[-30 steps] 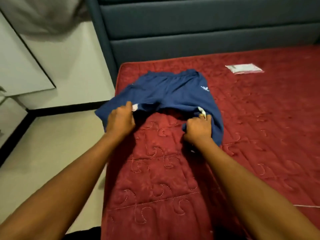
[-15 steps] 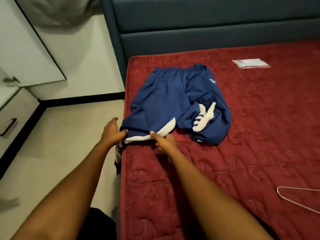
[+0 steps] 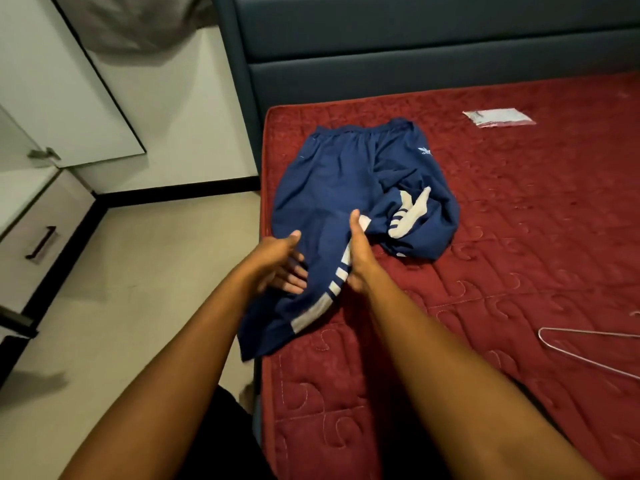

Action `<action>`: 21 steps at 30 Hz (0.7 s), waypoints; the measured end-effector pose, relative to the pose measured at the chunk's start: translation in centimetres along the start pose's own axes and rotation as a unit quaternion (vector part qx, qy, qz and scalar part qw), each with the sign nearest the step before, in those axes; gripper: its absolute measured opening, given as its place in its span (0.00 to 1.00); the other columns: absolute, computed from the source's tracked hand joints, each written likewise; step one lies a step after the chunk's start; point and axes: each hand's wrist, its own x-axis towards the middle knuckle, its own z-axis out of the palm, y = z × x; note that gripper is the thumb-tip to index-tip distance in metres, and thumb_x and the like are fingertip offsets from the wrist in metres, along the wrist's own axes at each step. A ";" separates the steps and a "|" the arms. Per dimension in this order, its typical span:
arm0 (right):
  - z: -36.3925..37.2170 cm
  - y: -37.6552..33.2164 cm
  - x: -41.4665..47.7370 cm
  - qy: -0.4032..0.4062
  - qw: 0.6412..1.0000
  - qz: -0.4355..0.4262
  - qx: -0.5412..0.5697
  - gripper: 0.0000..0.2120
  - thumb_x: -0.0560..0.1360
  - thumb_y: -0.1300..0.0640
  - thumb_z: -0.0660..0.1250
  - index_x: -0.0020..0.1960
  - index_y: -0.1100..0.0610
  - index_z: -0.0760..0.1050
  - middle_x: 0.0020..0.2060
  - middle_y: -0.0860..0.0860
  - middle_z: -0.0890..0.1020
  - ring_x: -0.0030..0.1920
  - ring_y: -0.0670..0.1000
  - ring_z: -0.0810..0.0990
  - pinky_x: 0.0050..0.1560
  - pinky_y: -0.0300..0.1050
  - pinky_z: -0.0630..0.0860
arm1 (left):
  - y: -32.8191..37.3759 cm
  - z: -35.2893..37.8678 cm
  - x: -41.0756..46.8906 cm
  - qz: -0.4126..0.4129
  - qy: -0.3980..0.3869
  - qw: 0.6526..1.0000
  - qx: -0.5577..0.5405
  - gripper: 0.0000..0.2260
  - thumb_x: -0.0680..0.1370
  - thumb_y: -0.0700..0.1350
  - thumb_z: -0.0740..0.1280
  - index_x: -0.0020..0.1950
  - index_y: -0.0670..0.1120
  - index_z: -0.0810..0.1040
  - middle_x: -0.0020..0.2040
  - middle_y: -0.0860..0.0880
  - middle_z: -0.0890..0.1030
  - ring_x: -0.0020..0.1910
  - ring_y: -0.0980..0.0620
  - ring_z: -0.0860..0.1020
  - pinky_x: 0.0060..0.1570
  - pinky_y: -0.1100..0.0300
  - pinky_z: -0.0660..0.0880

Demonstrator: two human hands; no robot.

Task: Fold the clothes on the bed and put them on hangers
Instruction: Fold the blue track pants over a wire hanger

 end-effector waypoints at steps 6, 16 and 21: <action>-1.8 6.2 -4.5 0.013 0.978 0.021 -0.206 0.20 0.72 0.55 0.76 0.62 0.61 0.81 0.49 0.53 0.87 0.45 0.54 0.86 0.40 0.46 0.80 | -6.2 -1.0 -1.6 -0.016 0.208 0.939 0.273 0.34 0.72 0.68 0.70 0.62 0.40 0.76 0.60 0.38 0.81 0.59 0.36 0.80 0.56 0.48 0.79; -0.5 3.4 -9.6 -0.023 0.996 -0.080 -0.036 0.11 0.79 0.62 0.68 0.60 0.64 0.79 0.52 0.60 0.86 0.48 0.57 0.86 0.51 0.54 0.83 | -8.7 -0.3 -8.5 0.155 0.088 0.972 0.153 0.35 0.75 0.75 0.59 0.49 0.44 0.84 0.59 0.47 0.82 0.59 0.45 0.79 0.61 0.49 0.75; 0.6 0.5 -11.2 -0.105 0.990 -0.089 0.040 0.17 0.73 0.54 0.76 0.56 0.62 0.77 0.49 0.61 0.80 0.44 0.56 0.81 0.49 0.48 0.80 | -6.9 1.2 -10.2 0.215 0.024 0.976 0.035 0.12 0.81 0.53 0.68 0.55 0.45 0.81 0.46 0.40 0.82 0.40 0.44 0.80 0.37 0.50 0.82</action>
